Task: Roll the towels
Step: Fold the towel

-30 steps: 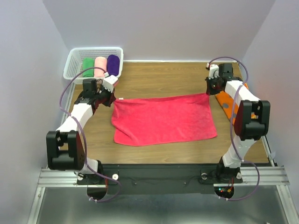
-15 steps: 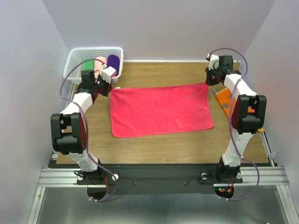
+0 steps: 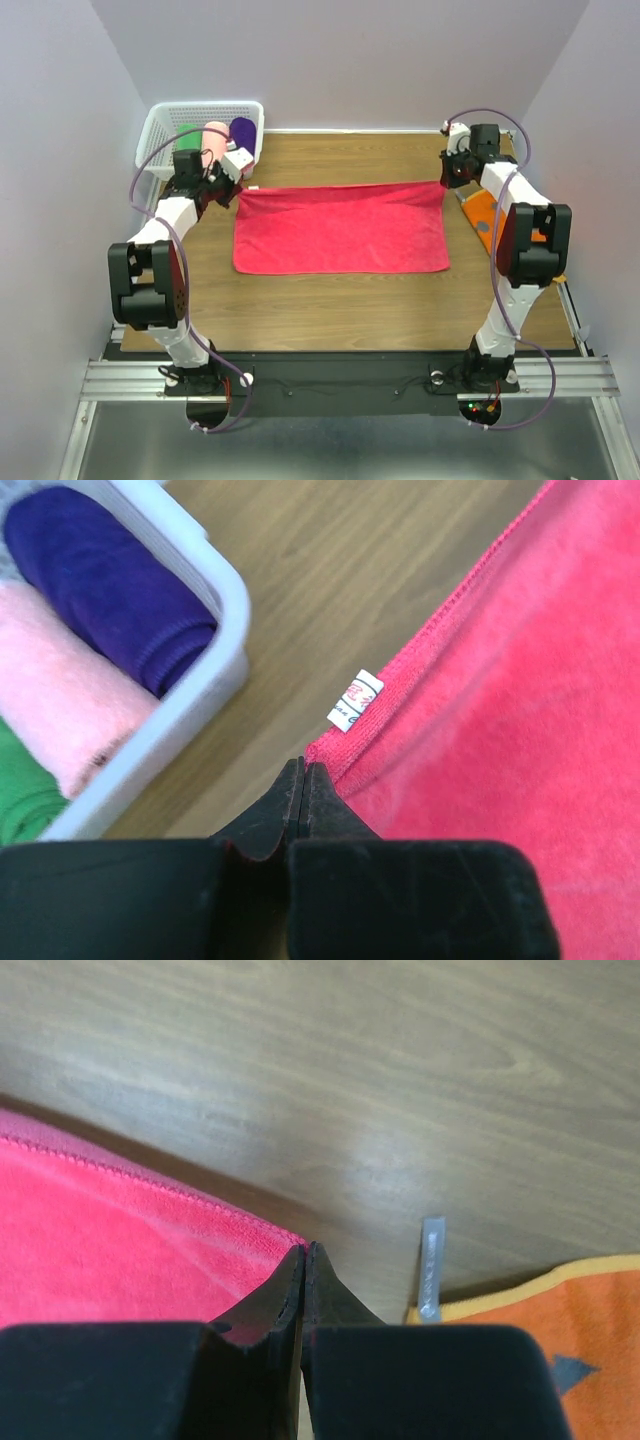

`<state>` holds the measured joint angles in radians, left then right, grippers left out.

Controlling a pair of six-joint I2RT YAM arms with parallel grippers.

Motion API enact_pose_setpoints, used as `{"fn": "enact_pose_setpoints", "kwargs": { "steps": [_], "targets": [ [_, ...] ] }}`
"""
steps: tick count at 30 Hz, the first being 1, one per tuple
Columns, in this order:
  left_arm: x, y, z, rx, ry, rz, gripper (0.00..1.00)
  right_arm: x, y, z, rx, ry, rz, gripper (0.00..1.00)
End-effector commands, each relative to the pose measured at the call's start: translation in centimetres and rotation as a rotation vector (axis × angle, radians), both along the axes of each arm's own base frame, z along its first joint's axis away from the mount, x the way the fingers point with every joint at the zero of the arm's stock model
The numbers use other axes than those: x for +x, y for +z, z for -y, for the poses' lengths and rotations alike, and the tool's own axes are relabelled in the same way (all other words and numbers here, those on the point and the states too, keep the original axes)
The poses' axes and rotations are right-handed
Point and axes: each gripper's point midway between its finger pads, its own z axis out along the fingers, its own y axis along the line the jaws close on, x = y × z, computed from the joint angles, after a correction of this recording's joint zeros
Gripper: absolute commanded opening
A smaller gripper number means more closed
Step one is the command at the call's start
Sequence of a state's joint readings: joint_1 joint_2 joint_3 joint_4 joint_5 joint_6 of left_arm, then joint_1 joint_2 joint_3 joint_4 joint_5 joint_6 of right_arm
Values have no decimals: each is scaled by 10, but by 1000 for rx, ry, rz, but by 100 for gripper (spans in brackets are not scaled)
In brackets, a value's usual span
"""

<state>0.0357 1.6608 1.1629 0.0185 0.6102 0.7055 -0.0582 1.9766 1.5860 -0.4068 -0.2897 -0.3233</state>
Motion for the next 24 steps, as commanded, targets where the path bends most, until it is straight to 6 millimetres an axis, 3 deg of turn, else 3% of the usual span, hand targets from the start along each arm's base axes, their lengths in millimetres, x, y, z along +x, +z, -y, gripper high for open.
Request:
{"fn": "enact_pose_setpoints", "kwargs": {
  "steps": [1, 4, 5, 7, 8, 10, 15, 24],
  "targets": [
    [-27, 6, -3, 38, -58, 23, 0, -14, 20, 2, -33, 45, 60, 0],
    [-45, 2, -5, 42, -76, 0, 0, -27, 31, 0, -42, 68, 81, 1],
    [-52, 3, -3, 42, -100, 8, 0, -35, 24, 0, -42, 76, 63, 1],
    [-64, 0, 0, 41, -139, 1, 0, -43, 29, -4, -33, 91, 73, 1],
    [-73, -9, 1, 58, -177, 4, 0, -46, 28, -4, -31, 95, 68, 1],
    [-84, -6, 6, 59, -221, 37, 0, -55, 20, -5, -36, 104, 48, 1],
    [-115, -25, 11, 106, -323, 1, 0, -77, 13, -3, -69, 131, 31, 1],
    [-138, -46, 4, 175, -371, -61, 0, -101, 7, 0, -116, 160, 17, 0]
  ]
}}
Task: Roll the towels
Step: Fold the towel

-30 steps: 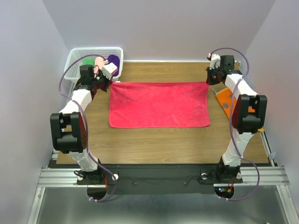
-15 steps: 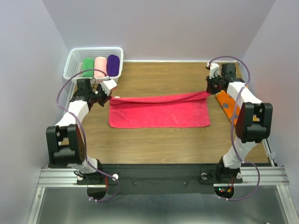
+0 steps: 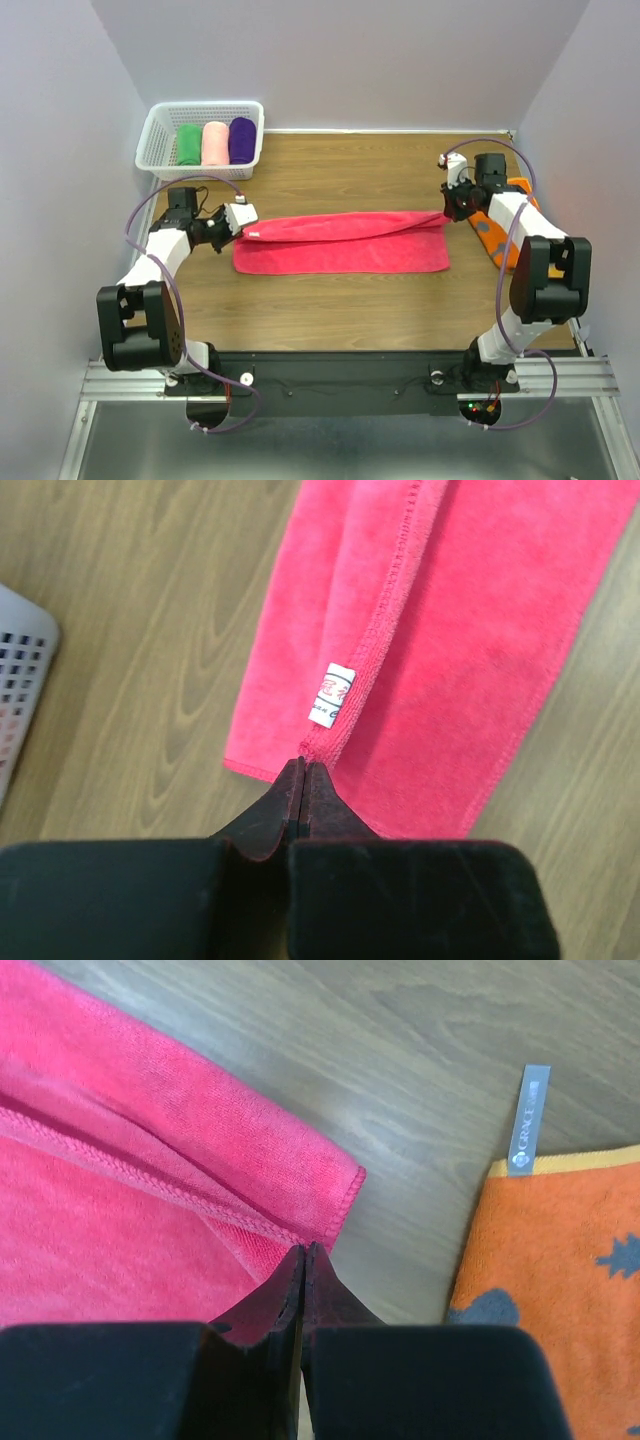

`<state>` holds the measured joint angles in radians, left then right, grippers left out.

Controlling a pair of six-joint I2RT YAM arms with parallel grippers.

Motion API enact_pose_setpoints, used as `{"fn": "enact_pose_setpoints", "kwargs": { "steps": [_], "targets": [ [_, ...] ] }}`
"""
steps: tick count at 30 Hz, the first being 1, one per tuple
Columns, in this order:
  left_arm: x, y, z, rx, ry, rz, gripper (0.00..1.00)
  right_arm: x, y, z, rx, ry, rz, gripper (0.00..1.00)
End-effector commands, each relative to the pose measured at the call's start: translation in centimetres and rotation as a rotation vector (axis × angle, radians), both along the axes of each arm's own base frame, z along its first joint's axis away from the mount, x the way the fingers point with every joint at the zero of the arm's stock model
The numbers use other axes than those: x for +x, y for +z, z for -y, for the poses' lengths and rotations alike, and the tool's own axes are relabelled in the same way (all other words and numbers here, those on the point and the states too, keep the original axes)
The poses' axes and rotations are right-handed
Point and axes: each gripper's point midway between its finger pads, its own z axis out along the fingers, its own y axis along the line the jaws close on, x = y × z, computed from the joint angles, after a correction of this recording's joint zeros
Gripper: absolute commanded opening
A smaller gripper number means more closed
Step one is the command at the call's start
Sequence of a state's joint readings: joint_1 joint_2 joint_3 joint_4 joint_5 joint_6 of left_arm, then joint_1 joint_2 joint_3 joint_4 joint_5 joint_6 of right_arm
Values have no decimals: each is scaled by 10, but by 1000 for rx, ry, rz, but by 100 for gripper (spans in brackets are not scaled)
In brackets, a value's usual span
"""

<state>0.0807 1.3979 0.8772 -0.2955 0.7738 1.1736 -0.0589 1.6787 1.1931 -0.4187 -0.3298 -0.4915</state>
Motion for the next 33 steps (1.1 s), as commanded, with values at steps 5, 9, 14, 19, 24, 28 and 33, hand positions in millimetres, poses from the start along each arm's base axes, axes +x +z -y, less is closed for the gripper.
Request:
{"fn": "enact_pose_setpoints", "kwargs": {
  "steps": [5, 9, 14, 19, 24, 28, 33],
  "targets": [
    [-13, 3, -7, 15, -18, 19, 0, -5, 30, 11, -41, 8, 90, 1],
    [-12, 9, -11, 14, -15, 31, 0, -9, 33, 13, -43, 12, 92, 1],
    [-20, 7, -12, 29, -44, 9, 0, -21, 25, 15, -54, 24, 67, 1],
    [-29, -2, -12, 43, -61, -12, 0, -33, 11, 16, -72, 43, 32, 1],
    [-32, -6, -12, 44, -61, -27, 0, -40, -1, 17, -82, 51, 4, 1],
    [-32, -2, -12, 34, -55, -32, 0, -35, 9, 16, -69, 43, 26, 1],
    [-33, 8, -14, 55, -70, -9, 0, -38, 26, 16, -81, 56, 55, 1]
  ]
}}
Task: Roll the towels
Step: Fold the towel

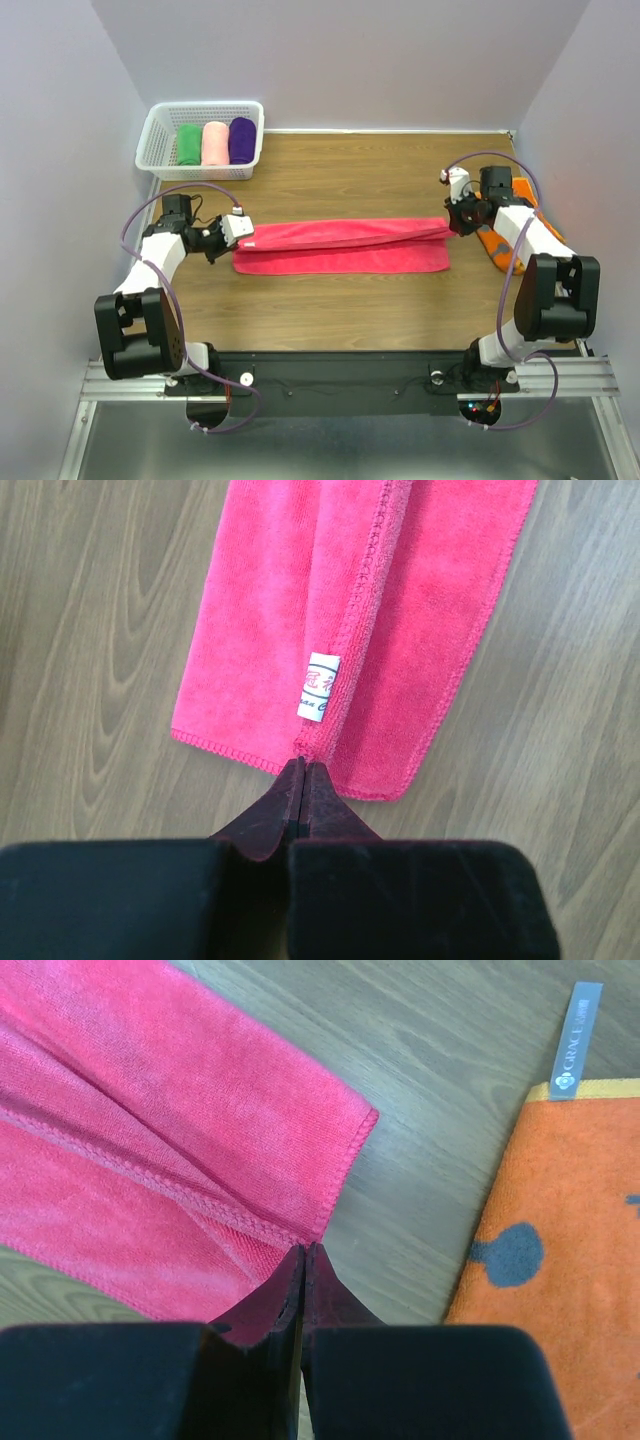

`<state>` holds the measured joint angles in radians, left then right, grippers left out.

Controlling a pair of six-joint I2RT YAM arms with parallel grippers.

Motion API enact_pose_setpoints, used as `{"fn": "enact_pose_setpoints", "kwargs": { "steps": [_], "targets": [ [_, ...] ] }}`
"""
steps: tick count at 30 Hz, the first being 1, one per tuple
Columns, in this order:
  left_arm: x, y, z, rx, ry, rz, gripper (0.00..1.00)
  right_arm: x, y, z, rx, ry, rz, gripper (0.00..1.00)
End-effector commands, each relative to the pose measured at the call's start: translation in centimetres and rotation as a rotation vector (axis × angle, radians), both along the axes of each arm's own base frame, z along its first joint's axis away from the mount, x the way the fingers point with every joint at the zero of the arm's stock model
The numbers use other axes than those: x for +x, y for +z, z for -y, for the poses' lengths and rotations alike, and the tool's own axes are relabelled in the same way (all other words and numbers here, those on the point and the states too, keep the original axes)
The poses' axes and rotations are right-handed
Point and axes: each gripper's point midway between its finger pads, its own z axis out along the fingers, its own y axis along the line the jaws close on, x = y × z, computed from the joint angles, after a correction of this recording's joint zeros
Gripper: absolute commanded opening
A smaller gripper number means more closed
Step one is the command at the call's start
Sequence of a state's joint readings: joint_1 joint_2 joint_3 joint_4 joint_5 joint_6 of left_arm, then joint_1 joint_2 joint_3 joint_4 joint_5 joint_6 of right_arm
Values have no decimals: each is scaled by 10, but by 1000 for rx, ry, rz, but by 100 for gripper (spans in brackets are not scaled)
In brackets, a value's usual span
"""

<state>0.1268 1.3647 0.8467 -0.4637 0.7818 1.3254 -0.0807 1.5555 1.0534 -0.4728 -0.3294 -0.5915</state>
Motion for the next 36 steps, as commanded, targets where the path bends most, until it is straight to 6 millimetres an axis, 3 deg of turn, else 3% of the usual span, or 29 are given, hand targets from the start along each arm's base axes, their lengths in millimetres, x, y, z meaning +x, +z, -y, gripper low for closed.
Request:
{"fn": "enact_pose_setpoints", "kwargs": {
  "steps": [1, 7, 10, 21, 36],
  "targets": [
    [-1, 23, -3, 10, -16, 53, 0, 6, 36, 6, -23, 8, 92, 1],
    [-12, 20, -3, 15, -33, 42, 0, -9, 32, 6, -39, 24, 80, 1],
    [-15, 15, -3, 19, -38, 39, 0, -18, 19, 6, -40, 30, 49, 1],
    [-17, -6, -5, 25, -39, -15, 0, -28, -12, 7, -50, 54, -36, 1],
    [-24, -36, -9, 63, -46, -99, 0, -41, -36, 4, -47, 88, -99, 1]
  ]
}}
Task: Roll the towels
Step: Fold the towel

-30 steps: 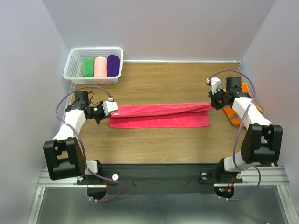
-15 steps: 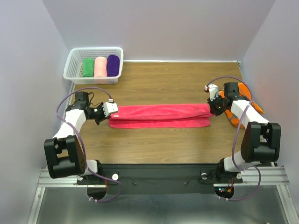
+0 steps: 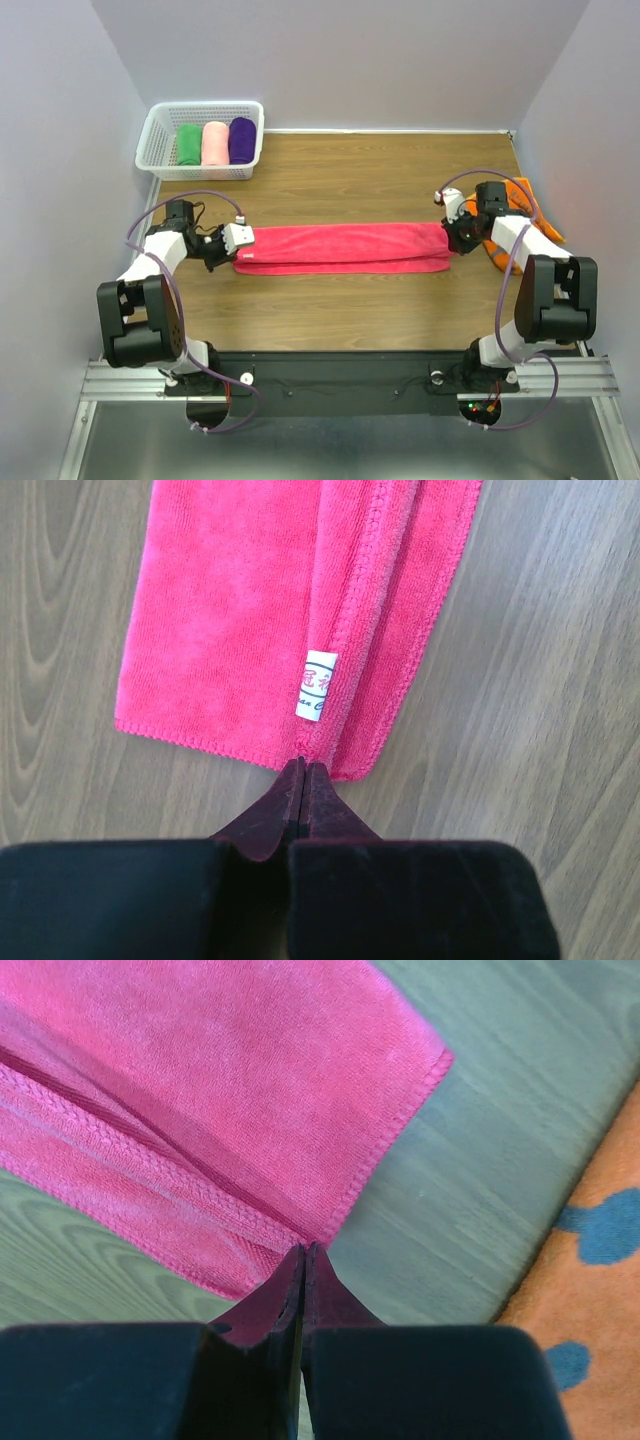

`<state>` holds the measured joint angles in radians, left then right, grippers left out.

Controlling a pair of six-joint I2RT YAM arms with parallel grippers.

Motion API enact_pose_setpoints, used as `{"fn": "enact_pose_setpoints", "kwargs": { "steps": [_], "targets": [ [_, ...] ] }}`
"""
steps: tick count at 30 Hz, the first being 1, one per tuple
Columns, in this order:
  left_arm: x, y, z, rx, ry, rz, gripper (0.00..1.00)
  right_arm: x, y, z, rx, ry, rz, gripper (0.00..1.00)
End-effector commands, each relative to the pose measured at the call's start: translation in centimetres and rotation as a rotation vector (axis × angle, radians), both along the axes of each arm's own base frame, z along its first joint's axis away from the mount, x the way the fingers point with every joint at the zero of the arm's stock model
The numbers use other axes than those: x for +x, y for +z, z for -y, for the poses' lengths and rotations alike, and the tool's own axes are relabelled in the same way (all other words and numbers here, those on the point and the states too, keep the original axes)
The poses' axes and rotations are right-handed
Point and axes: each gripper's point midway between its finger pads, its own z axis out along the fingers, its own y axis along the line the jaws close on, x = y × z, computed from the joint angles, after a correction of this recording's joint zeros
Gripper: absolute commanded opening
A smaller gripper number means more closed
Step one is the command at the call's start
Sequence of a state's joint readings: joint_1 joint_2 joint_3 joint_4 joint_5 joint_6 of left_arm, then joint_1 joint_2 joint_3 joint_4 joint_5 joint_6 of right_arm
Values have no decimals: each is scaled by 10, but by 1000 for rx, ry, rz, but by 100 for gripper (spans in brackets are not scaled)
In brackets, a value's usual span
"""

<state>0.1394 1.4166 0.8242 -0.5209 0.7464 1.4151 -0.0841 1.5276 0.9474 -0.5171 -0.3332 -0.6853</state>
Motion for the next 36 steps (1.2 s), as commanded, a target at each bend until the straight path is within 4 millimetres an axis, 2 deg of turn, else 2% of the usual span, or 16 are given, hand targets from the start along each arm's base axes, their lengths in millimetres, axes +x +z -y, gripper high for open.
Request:
{"fn": "enact_pose_setpoints", "kwargs": {
  "steps": [1, 11, 13, 16, 19, 22, 23, 26, 29, 33, 34, 36],
  "targets": [
    [-8, -10, 0, 15, -15, -29, 0, -3, -6, 4, -11, 16, -5, 1],
    [-9, -12, 3, 19, -35, -35, 0, -7, -6, -2, 13, 37, -10, 1],
    [-11, -13, 3, 24, -41, -39, 0, -10, -7, -2, 9, 46, -16, 5],
    [-11, -8, 2, 28, -32, -36, 11, -16, -5, -4, 11, 65, -23, 20],
    [-21, 2, 5, 18, -53, -49, 24, -17, 10, -8, 29, 65, 10, 31],
    [-25, 19, 5, 37, -84, 7, 33, -13, 39, -12, 48, 72, 65, 34],
    [-28, 24, 5, 40, -86, 10, 41, -12, 47, -13, 55, 71, 81, 34],
    [-27, 42, 8, 30, -81, 50, 45, -4, 77, -23, 117, 66, 124, 37],
    [-17, 54, 15, -13, -66, 63, 44, 7, 85, -30, 175, 42, 110, 37],
    [2, 50, 23, -85, 25, -33, 41, 16, 63, -31, 186, 17, 29, 33],
    [9, 41, 24, -94, 59, -69, 41, 16, 50, -34, 180, 19, -13, 31],
    [18, 38, 25, -119, 151, -133, 38, 20, 39, -32, 160, 15, -39, 29]
  ]
}}
